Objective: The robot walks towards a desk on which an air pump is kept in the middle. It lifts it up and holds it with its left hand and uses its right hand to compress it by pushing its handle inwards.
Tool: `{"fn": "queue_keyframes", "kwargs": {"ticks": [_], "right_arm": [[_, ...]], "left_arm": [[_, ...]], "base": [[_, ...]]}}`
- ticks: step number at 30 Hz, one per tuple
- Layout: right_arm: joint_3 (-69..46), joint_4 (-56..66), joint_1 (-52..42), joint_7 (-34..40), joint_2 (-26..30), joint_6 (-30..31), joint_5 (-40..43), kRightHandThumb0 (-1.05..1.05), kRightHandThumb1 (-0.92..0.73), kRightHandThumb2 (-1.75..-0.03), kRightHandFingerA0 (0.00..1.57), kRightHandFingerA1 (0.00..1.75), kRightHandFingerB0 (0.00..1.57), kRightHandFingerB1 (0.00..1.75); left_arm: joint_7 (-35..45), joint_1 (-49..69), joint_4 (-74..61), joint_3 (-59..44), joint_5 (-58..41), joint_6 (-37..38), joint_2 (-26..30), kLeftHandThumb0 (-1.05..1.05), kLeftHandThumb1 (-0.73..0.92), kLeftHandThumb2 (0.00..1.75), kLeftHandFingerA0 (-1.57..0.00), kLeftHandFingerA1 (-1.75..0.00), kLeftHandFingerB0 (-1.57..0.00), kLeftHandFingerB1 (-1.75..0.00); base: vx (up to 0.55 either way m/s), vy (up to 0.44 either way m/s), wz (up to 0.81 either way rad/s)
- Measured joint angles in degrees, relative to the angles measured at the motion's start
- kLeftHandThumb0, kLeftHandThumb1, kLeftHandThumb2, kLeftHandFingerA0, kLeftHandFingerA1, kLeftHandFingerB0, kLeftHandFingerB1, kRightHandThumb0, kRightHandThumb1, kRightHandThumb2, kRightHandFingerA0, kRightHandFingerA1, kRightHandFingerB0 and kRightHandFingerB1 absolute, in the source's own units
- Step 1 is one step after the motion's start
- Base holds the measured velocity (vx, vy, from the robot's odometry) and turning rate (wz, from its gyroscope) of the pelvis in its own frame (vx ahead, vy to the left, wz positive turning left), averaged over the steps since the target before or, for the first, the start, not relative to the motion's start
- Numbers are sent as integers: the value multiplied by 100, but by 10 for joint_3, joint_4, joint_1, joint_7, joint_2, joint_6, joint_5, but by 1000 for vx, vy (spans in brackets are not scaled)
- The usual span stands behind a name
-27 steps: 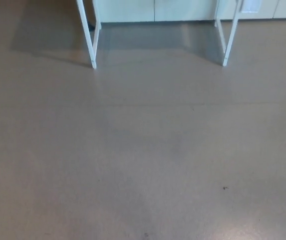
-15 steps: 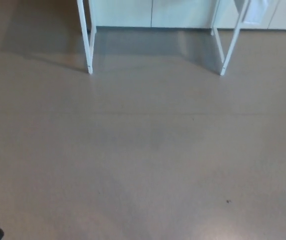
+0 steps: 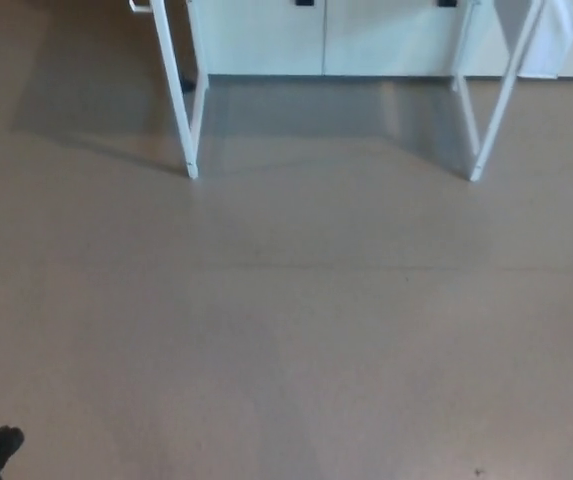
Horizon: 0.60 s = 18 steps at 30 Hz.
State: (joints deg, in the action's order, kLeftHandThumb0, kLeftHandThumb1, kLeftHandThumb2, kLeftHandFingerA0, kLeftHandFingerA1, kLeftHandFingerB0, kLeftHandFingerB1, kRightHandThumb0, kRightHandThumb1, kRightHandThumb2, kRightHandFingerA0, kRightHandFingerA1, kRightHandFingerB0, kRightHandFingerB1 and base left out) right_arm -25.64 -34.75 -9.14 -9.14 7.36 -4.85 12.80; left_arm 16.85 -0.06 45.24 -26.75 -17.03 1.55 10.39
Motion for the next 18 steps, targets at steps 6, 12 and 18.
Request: {"fn": "queue_keyframes", "kwargs": {"ticks": [6, 12, 18], "right_arm": [[2, 8, 1, 3, 1, 0, 3, -23, -70, -61, 63, 48, 32, 34], [3, 11, -1, 7, 2, 2, 4, -24, -70, -61, 64, 48, 33, 35], [8, 16, 2, 7, 1, 2, 6, -24, -70, -61, 64, 48, 33, 35]], "left_arm": [[-2, 0, 2, 7, 1, 3, 0, -11, 62, 61, -49, -49, -41, -39], [-5, -2, 3, 12, 1, 6, 0, -10, 65, 59, -51, -49, -41, -38], [-4, -7, 4, 13, 0, 13, 8, -10, 65, 59, -51, -49, -41, -38]], "base": [[290, -19, -10], [409, 128, -25], [448, 156, -1]]}}
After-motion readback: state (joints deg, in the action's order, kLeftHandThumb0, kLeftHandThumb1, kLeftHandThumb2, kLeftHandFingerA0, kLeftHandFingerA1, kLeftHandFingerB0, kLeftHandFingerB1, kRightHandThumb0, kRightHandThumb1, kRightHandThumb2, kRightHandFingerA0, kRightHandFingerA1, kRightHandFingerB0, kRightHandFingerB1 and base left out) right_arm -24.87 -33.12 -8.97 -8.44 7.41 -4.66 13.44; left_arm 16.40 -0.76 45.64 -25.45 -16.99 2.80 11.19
